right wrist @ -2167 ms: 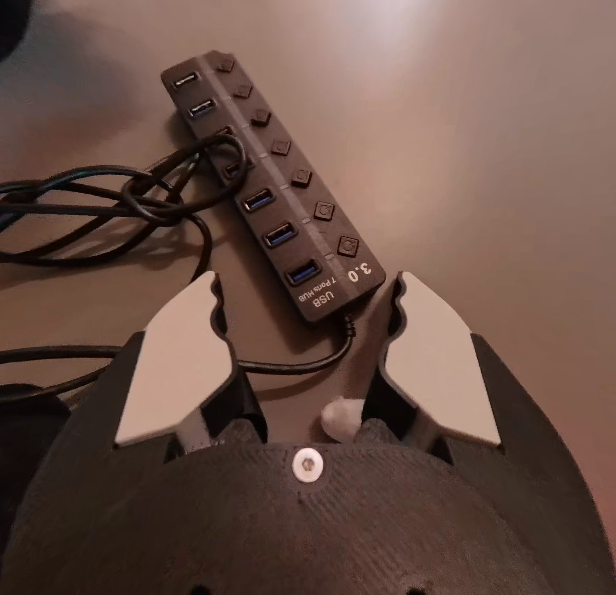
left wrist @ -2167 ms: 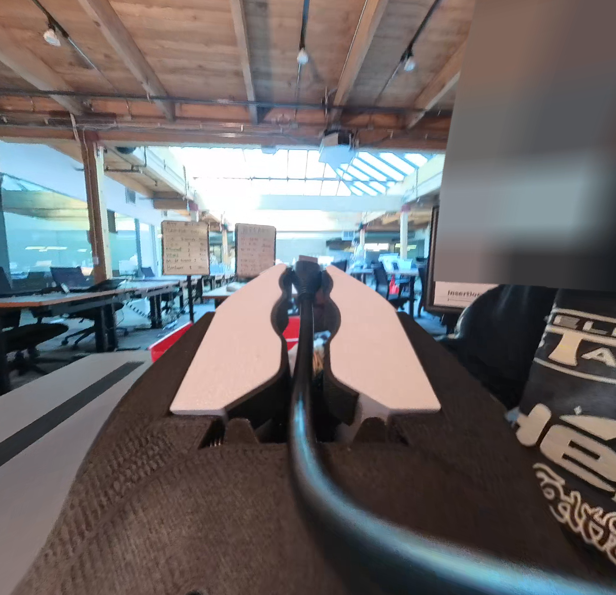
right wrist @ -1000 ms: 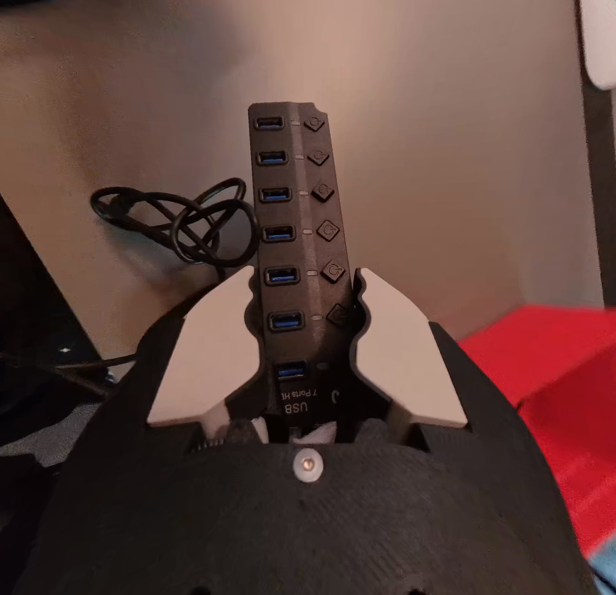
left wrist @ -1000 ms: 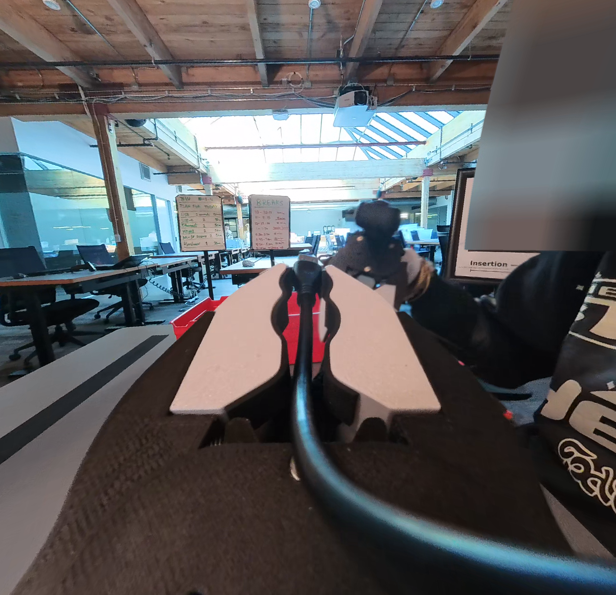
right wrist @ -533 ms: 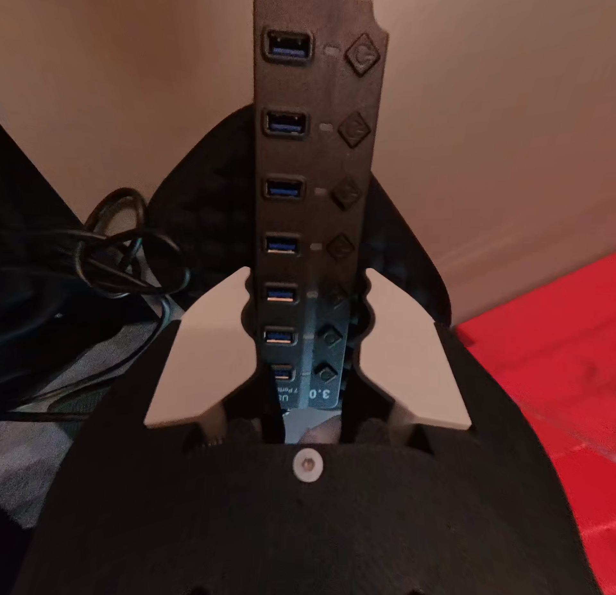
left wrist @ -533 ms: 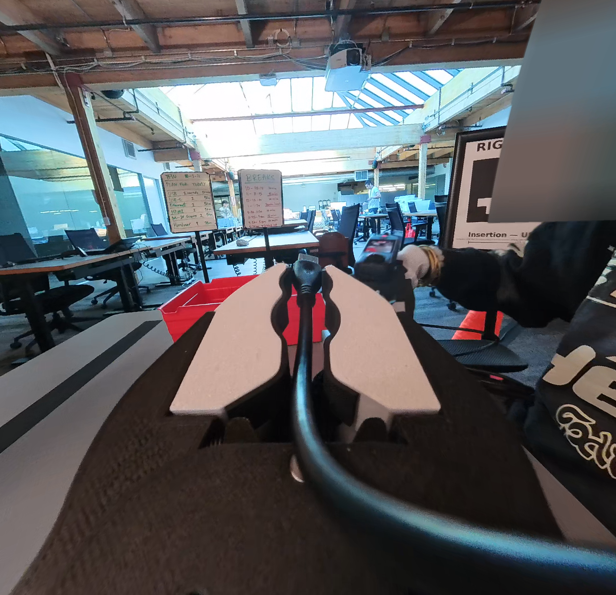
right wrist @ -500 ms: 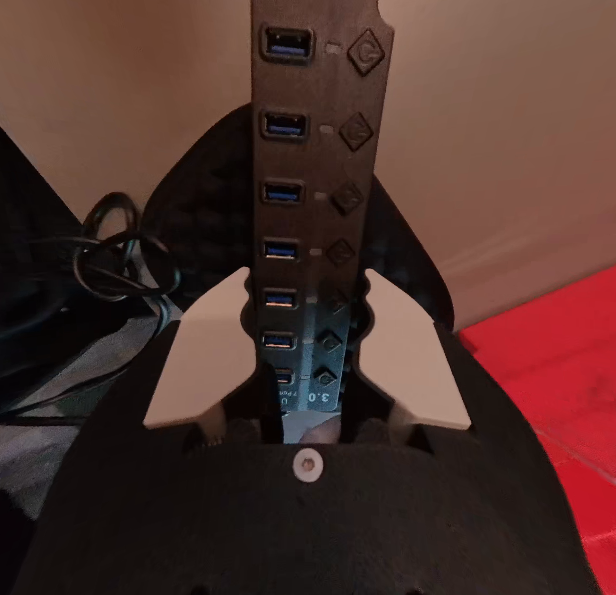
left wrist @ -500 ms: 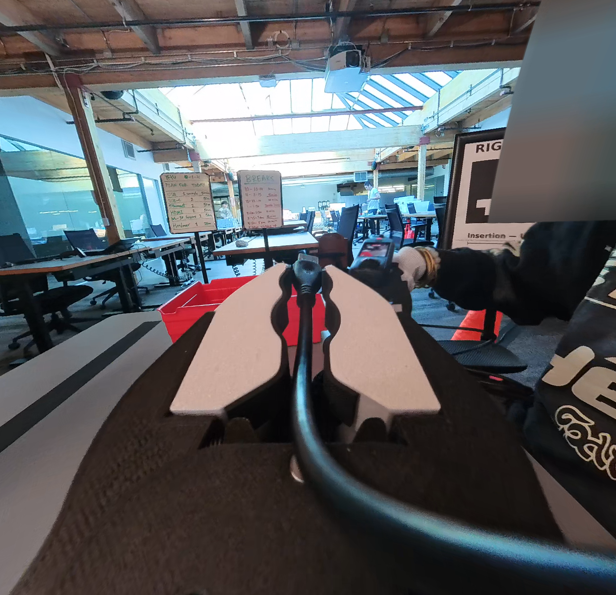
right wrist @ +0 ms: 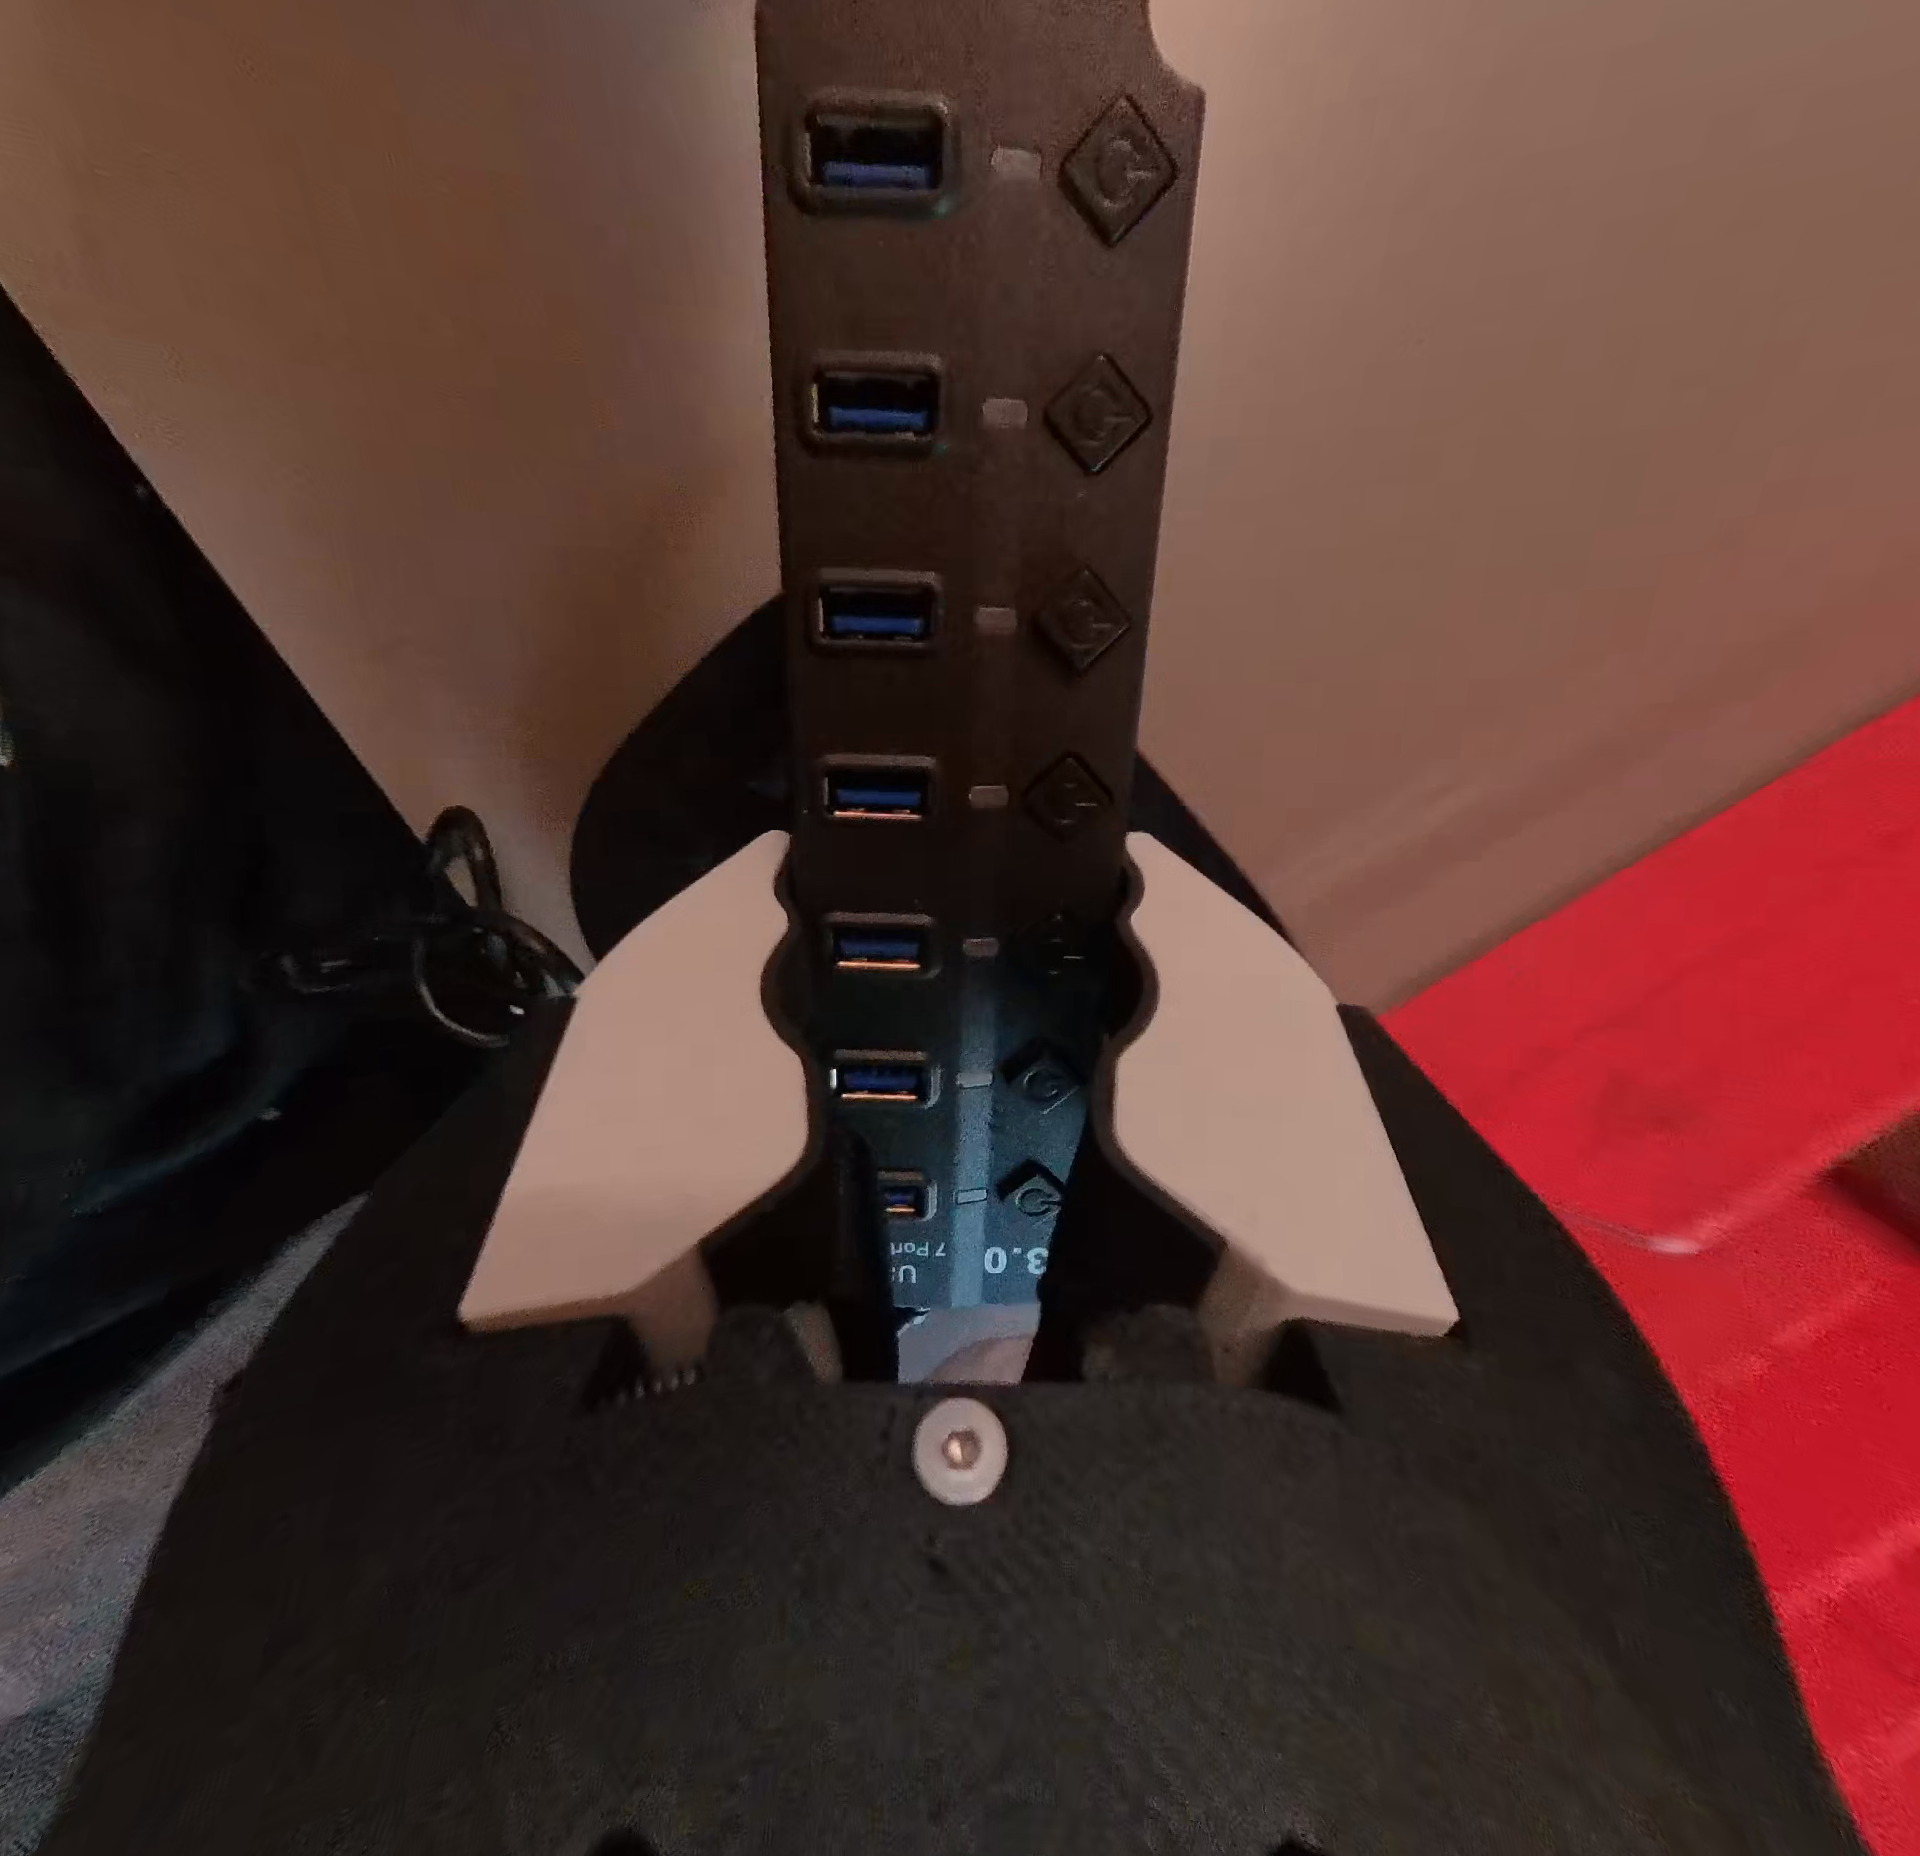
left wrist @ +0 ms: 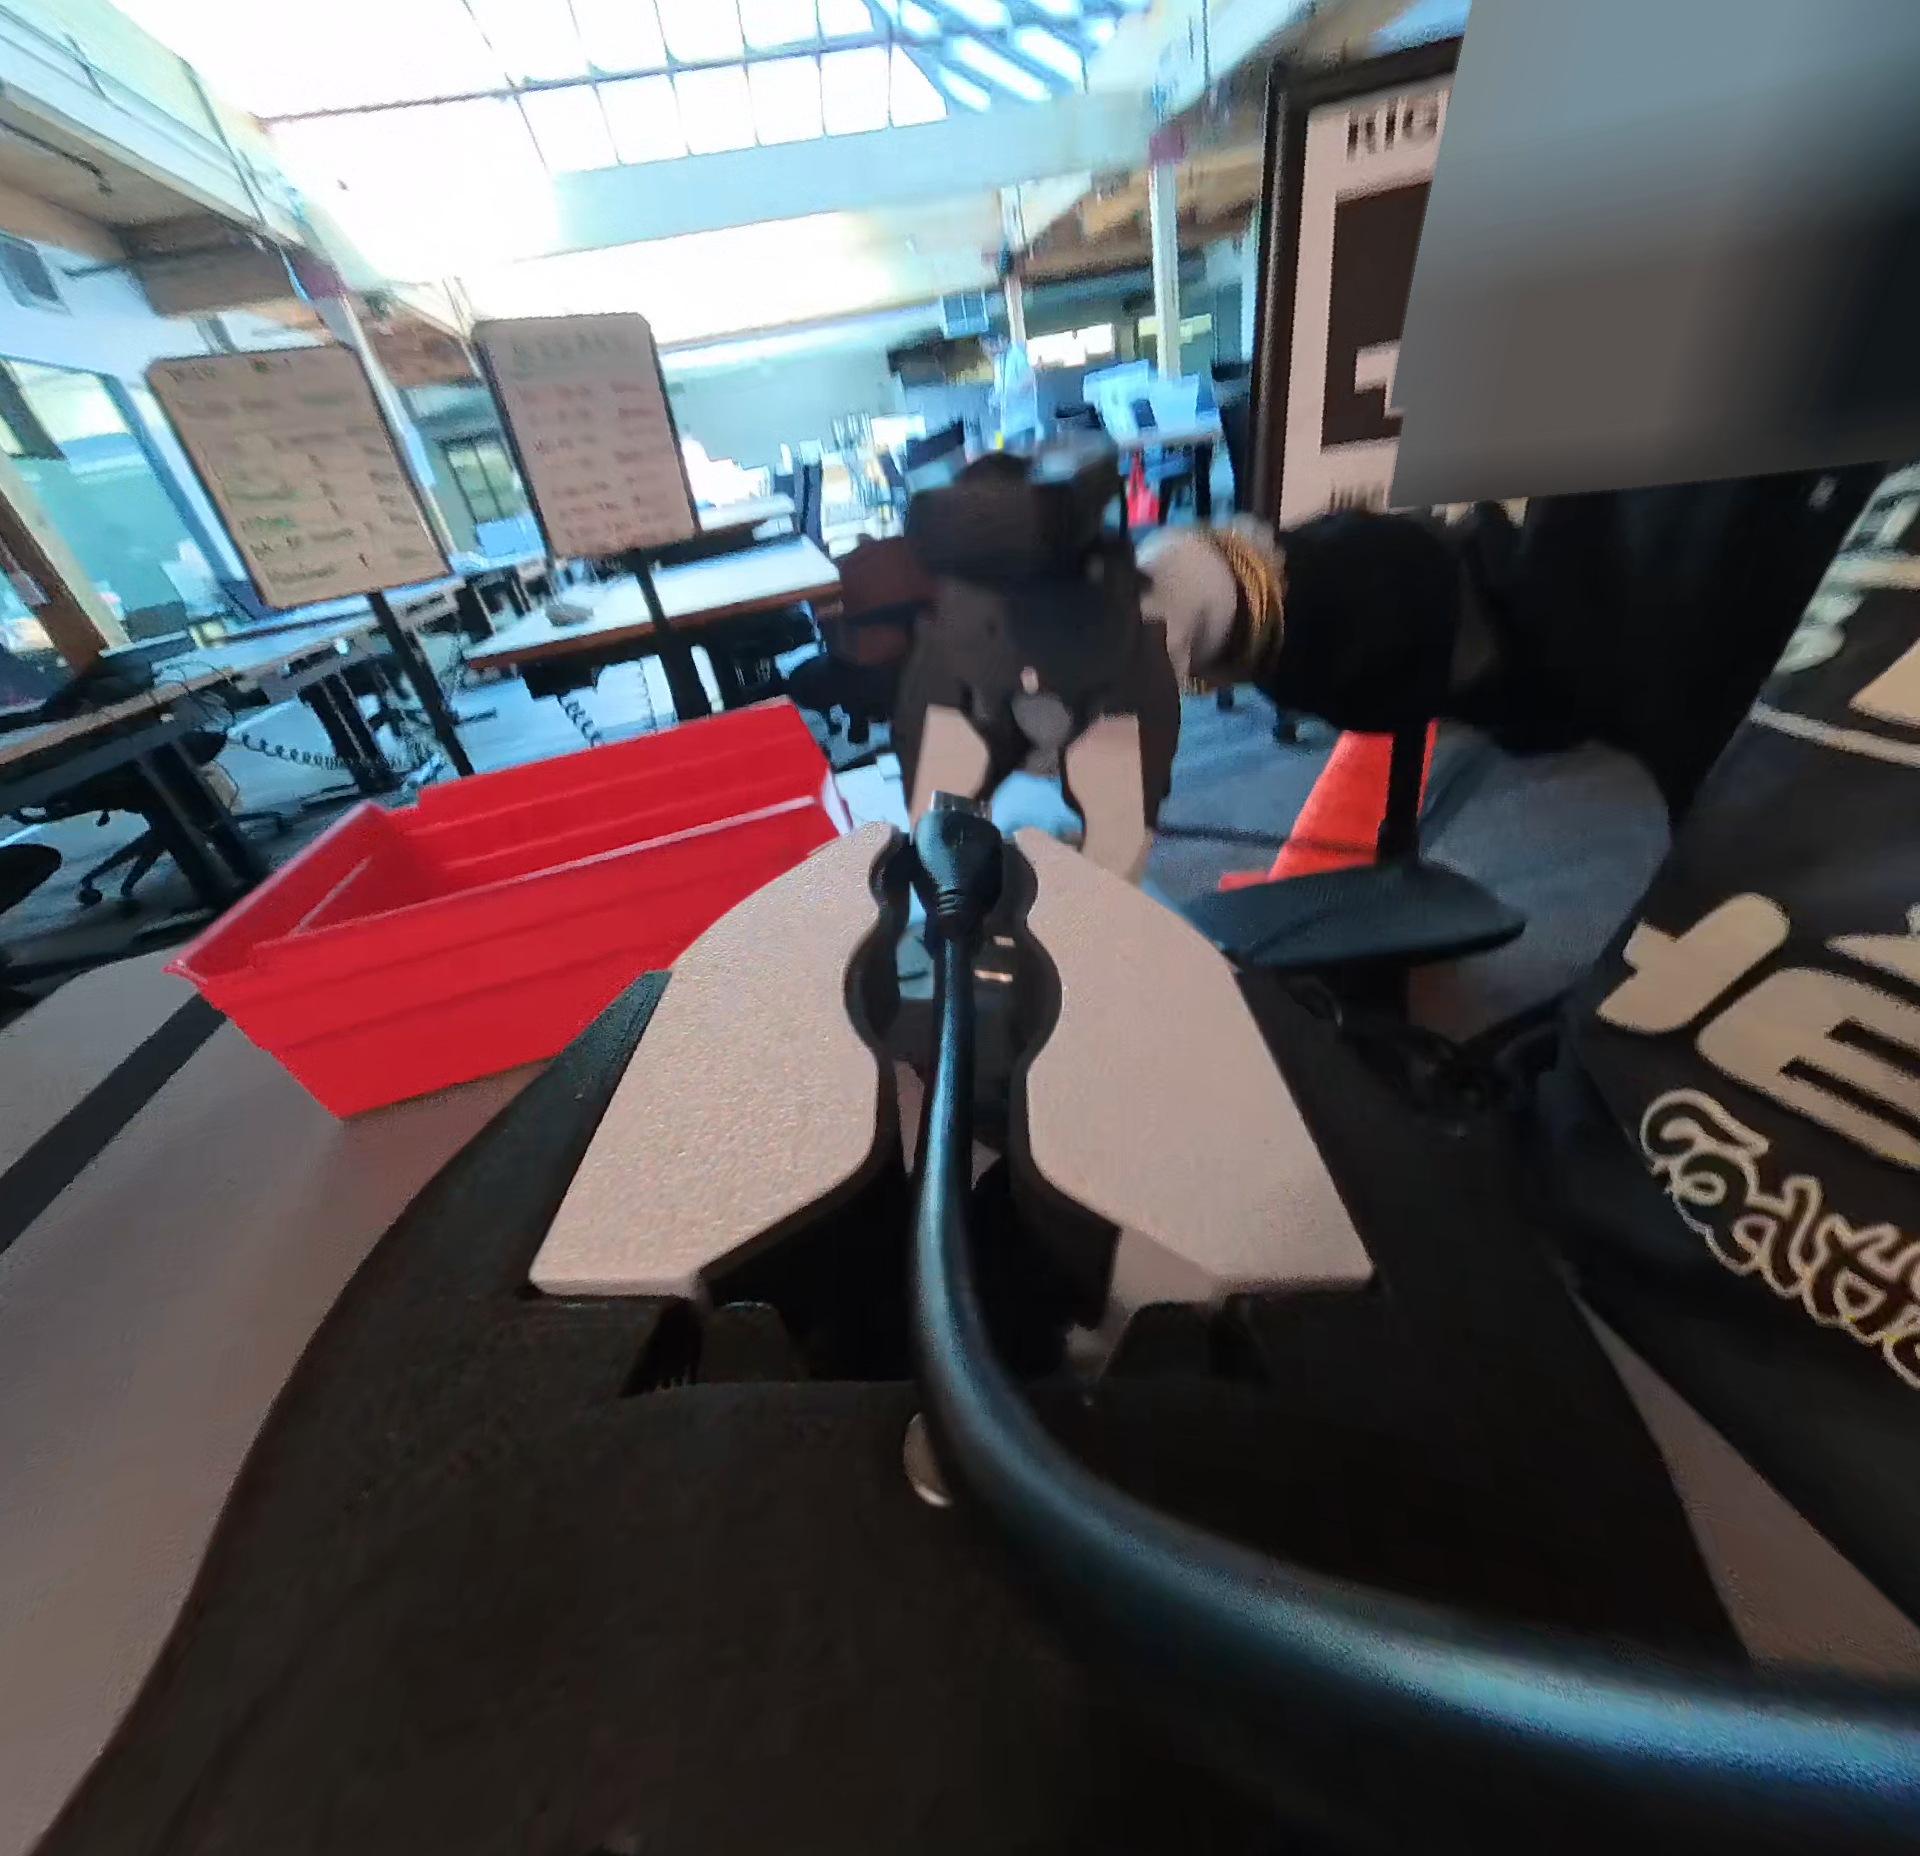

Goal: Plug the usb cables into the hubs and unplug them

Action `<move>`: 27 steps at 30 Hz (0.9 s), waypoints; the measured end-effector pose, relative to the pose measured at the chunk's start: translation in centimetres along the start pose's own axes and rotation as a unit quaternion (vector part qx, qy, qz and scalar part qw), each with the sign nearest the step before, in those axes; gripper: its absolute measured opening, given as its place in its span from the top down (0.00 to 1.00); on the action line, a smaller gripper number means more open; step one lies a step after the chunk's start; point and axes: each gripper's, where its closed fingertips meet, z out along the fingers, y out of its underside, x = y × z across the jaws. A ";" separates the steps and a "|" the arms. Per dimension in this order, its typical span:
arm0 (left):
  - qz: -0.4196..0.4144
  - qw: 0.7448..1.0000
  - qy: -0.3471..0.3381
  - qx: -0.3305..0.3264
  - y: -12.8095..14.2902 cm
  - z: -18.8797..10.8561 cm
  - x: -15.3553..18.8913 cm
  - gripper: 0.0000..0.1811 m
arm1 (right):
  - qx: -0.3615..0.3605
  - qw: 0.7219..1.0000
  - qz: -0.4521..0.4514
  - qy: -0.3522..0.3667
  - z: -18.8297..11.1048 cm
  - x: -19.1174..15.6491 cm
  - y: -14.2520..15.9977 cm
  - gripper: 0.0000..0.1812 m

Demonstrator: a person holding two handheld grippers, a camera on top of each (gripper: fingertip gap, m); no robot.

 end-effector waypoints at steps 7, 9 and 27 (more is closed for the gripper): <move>0.059 0.984 -0.007 -0.170 5.3 3.2 1.4 0.91 | -0.105 0.994 -0.041 -0.010 1.6 0.9 -0.2 0.70; 0.069 0.972 -0.013 -0.226 7.2 3.4 1.4 0.91 | -0.116 0.992 -0.054 -0.011 2.0 0.8 -0.8 0.70; 0.026 0.950 -0.096 -0.297 8.5 2.8 -0.7 0.91 | -0.198 0.969 -0.128 0.076 0.9 2.9 -3.6 0.70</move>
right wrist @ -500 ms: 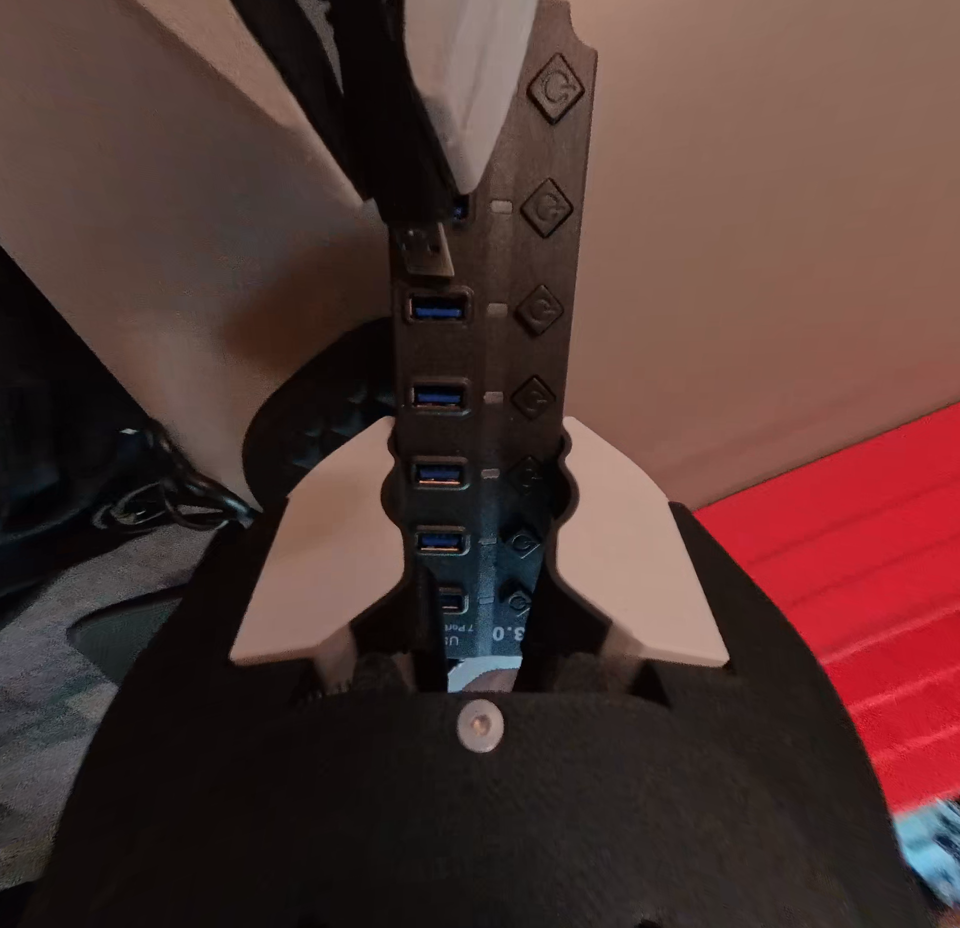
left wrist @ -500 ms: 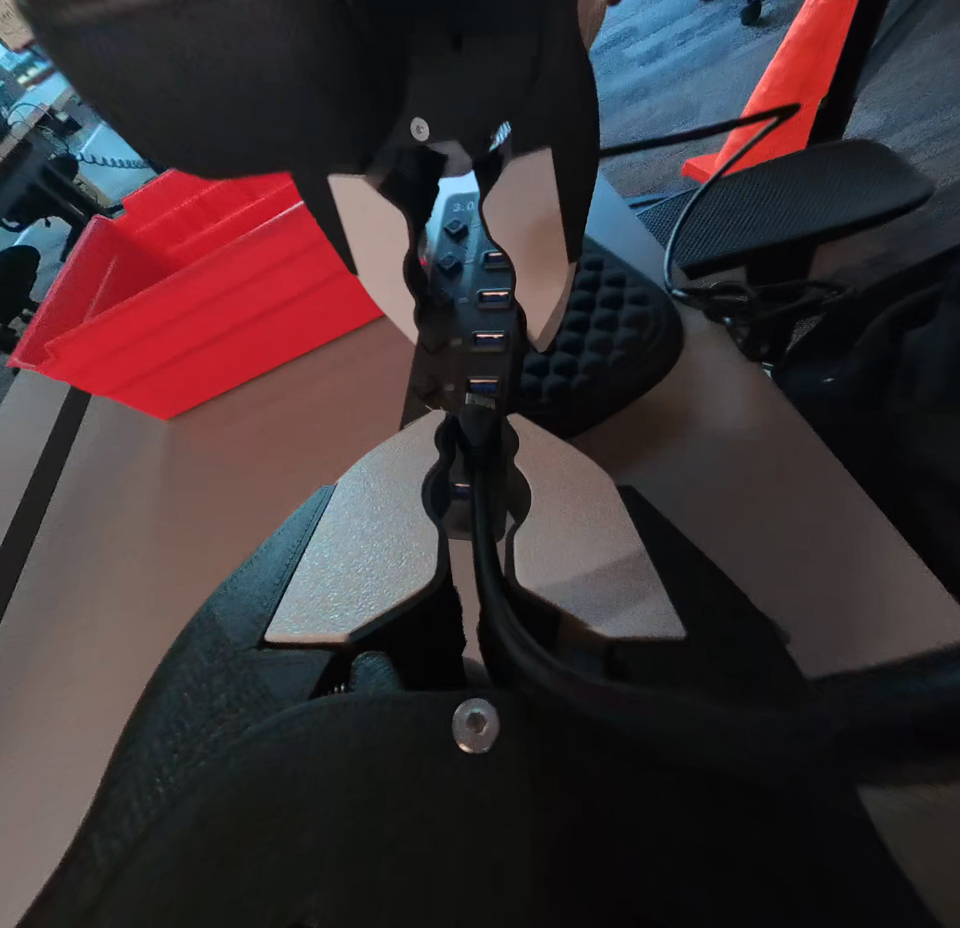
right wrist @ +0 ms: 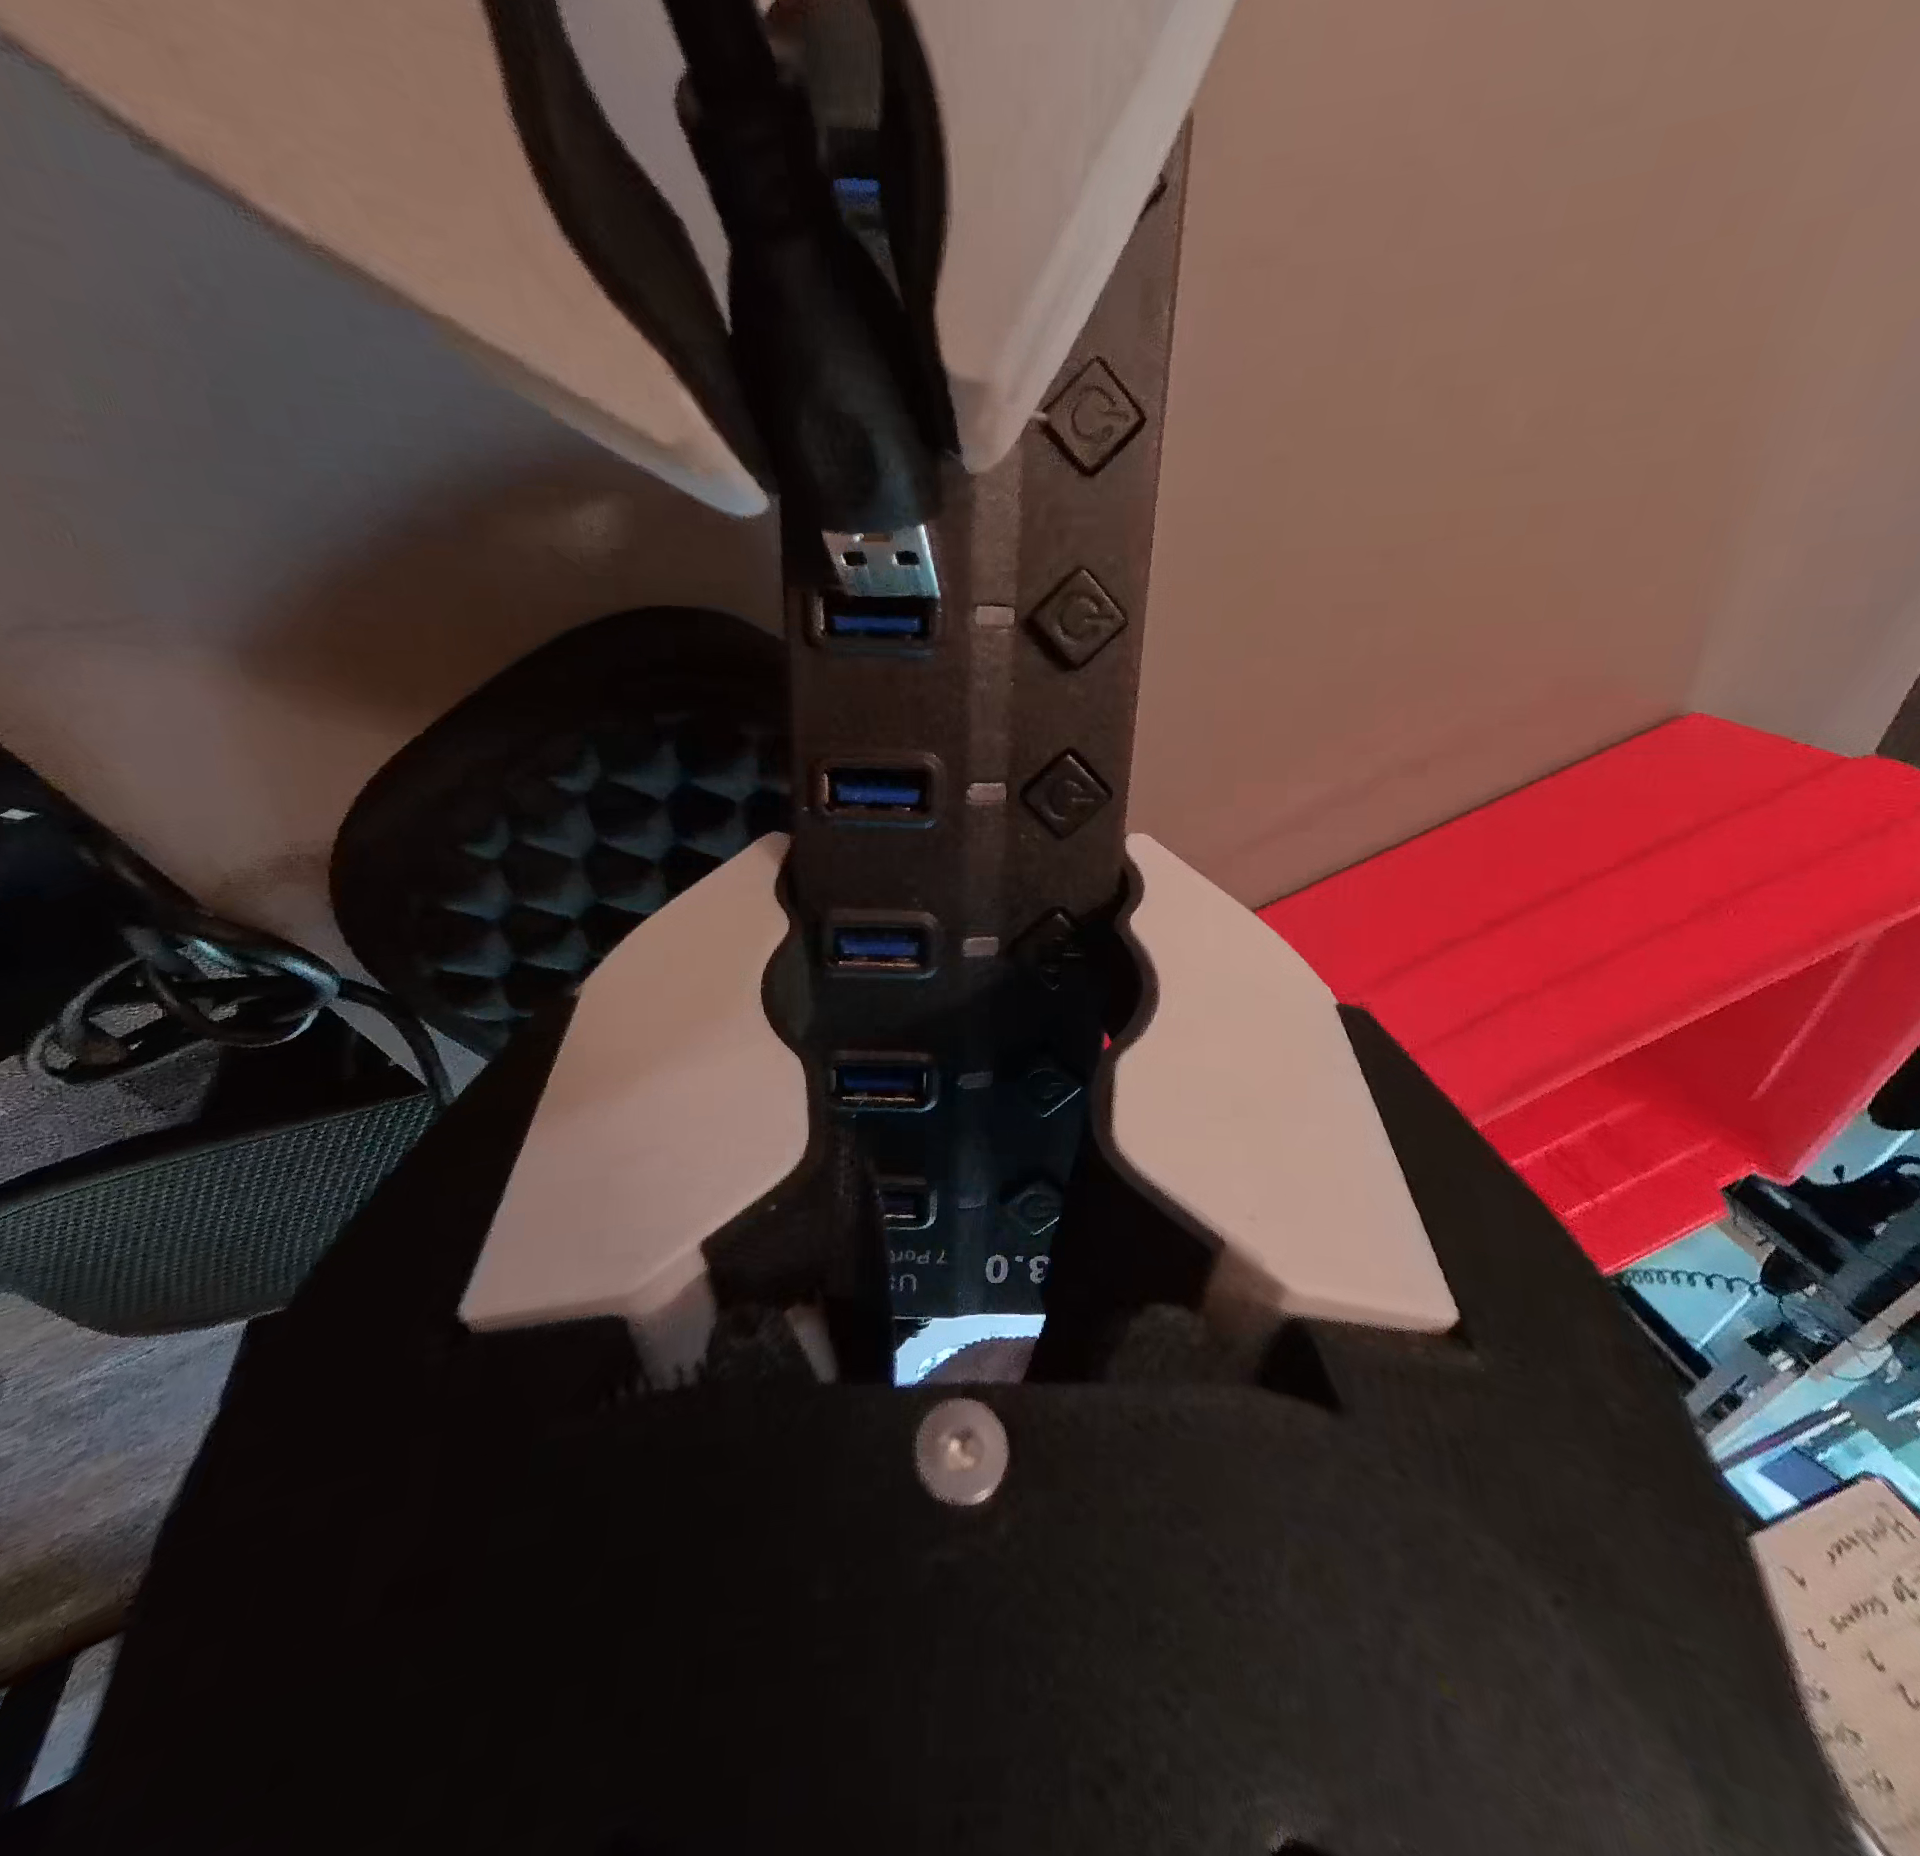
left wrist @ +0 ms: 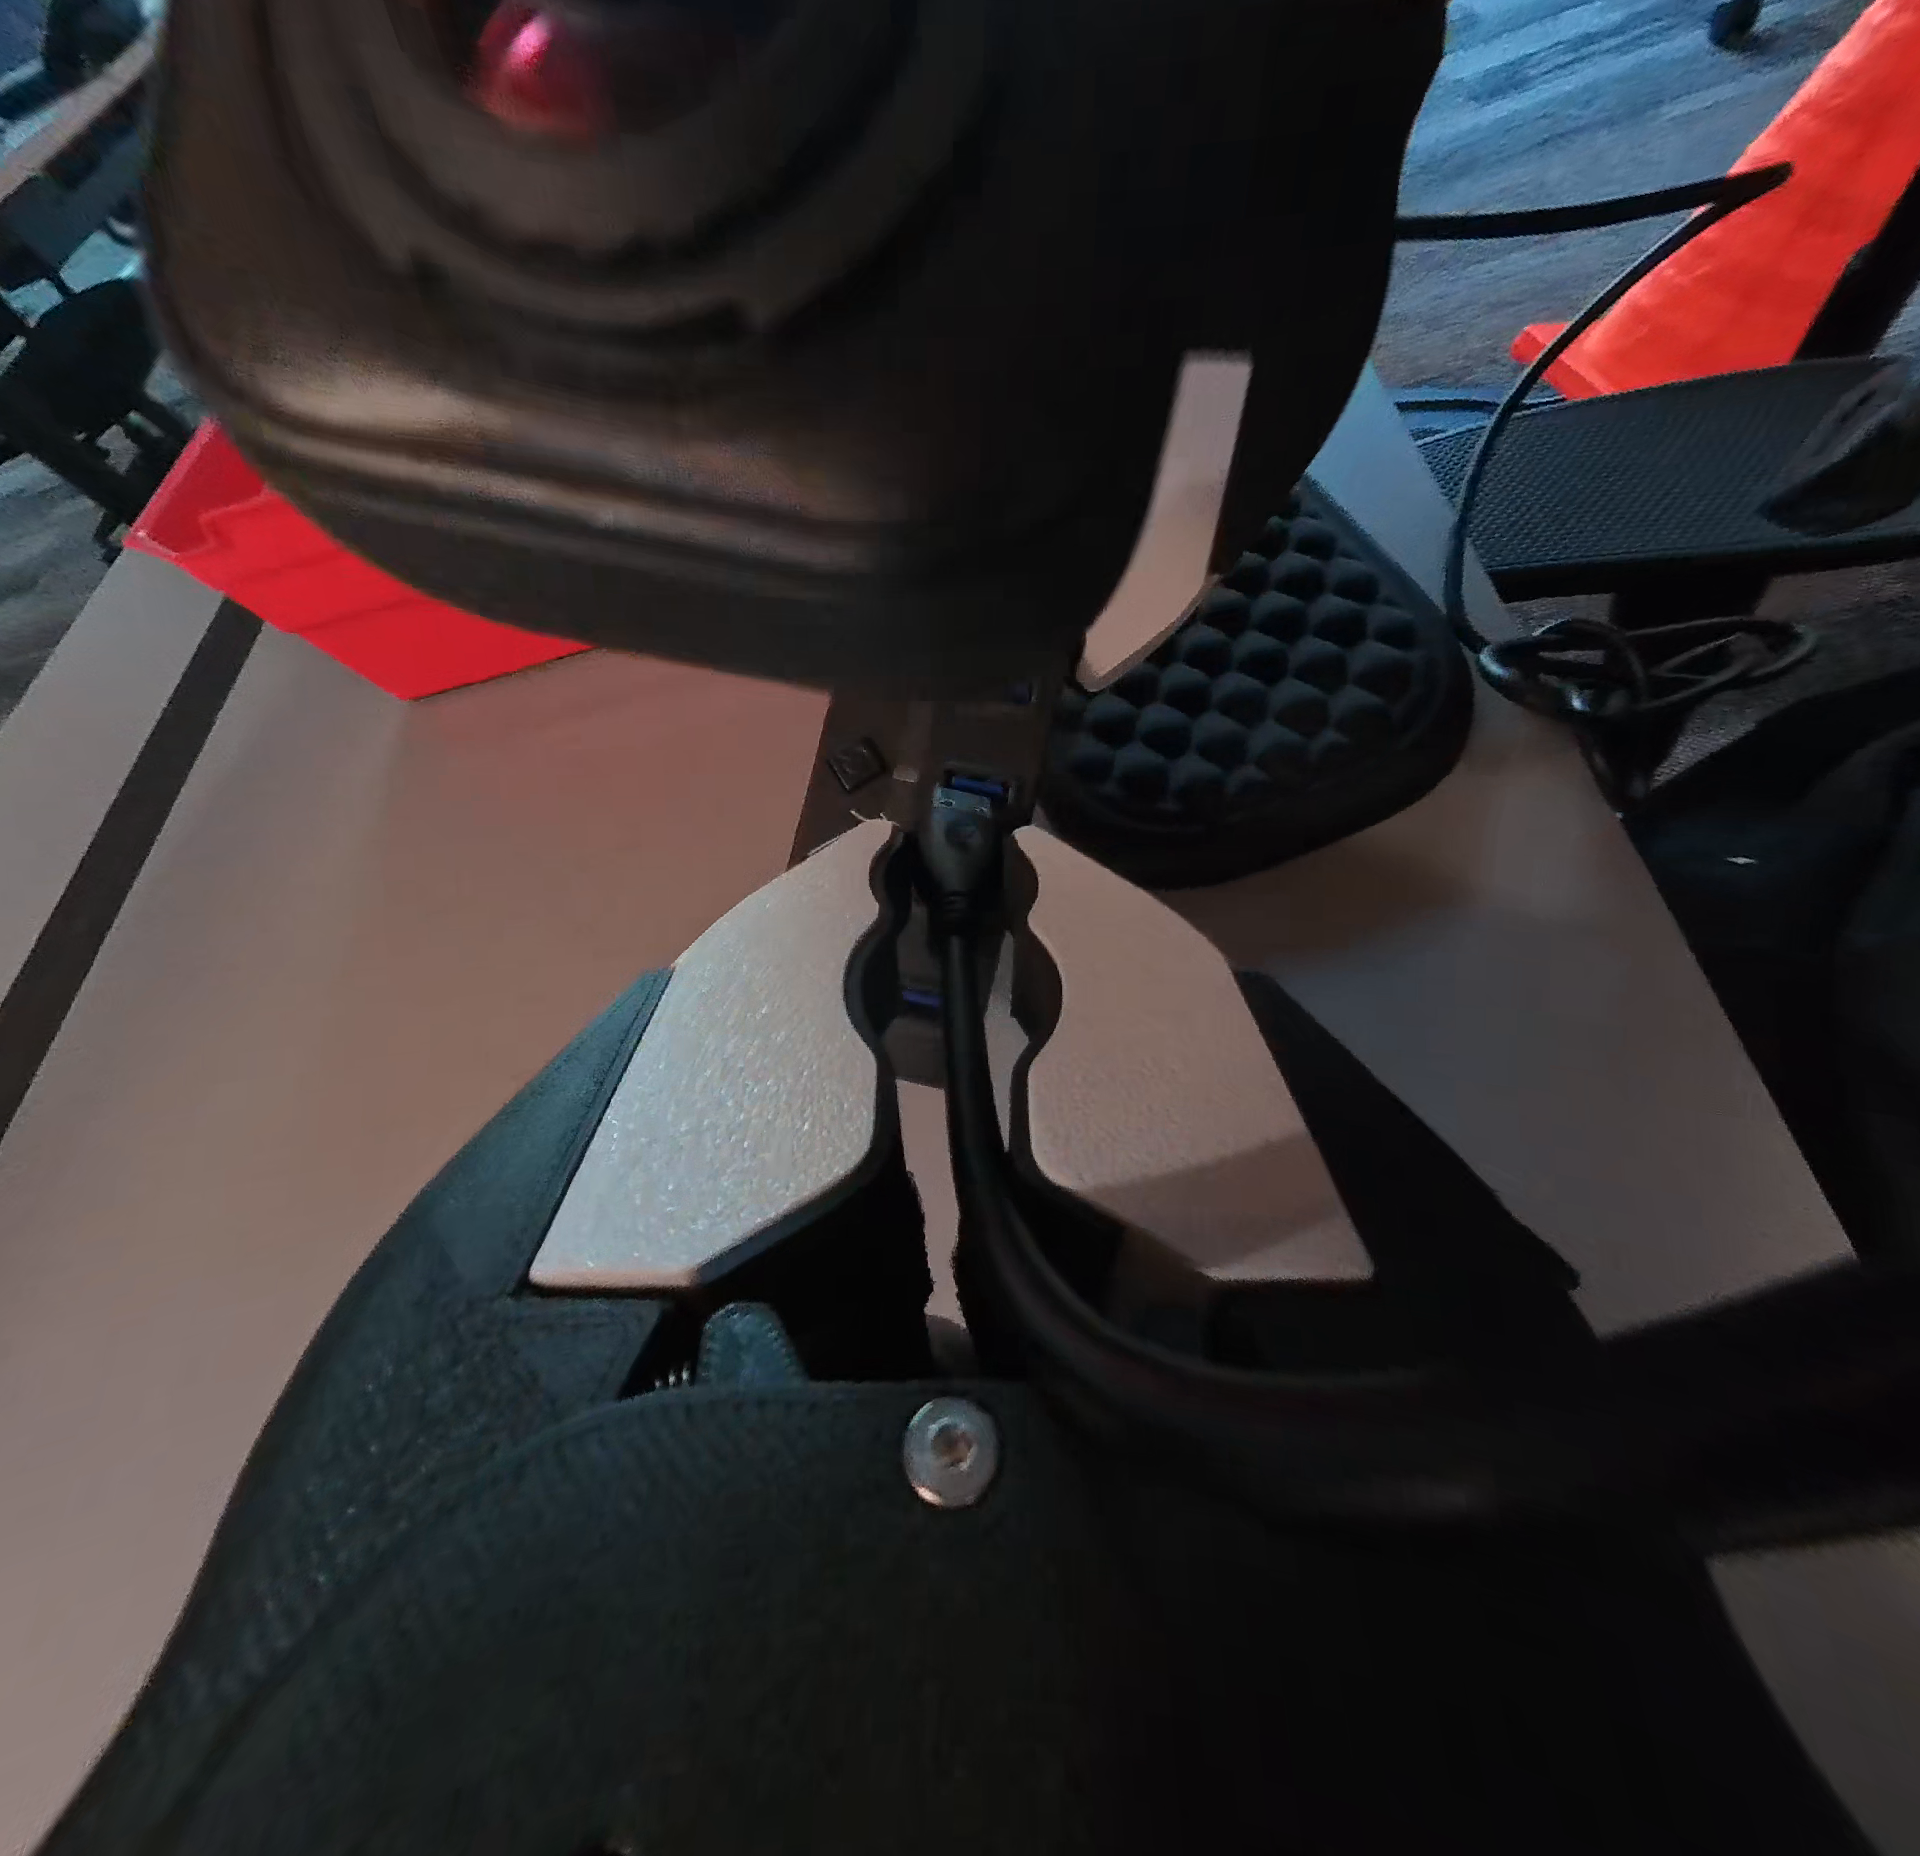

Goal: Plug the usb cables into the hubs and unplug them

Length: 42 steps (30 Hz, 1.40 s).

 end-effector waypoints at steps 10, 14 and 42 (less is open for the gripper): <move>-0.018 0.999 0.015 0.040 -0.4 -1.7 -0.9 0.91 | 0.052 0.995 -0.018 -0.081 1.3 -2.4 0.5 0.70; -0.033 0.996 0.026 0.075 -1.2 -2.6 -1.0 0.92 | 0.110 0.986 -0.023 -0.125 3.5 -4.7 1.5 0.70; -0.032 0.994 0.013 0.107 -1.5 -3.4 -2.0 0.92 | 0.345 0.938 0.014 -0.015 -4.6 -3.7 5.8 0.70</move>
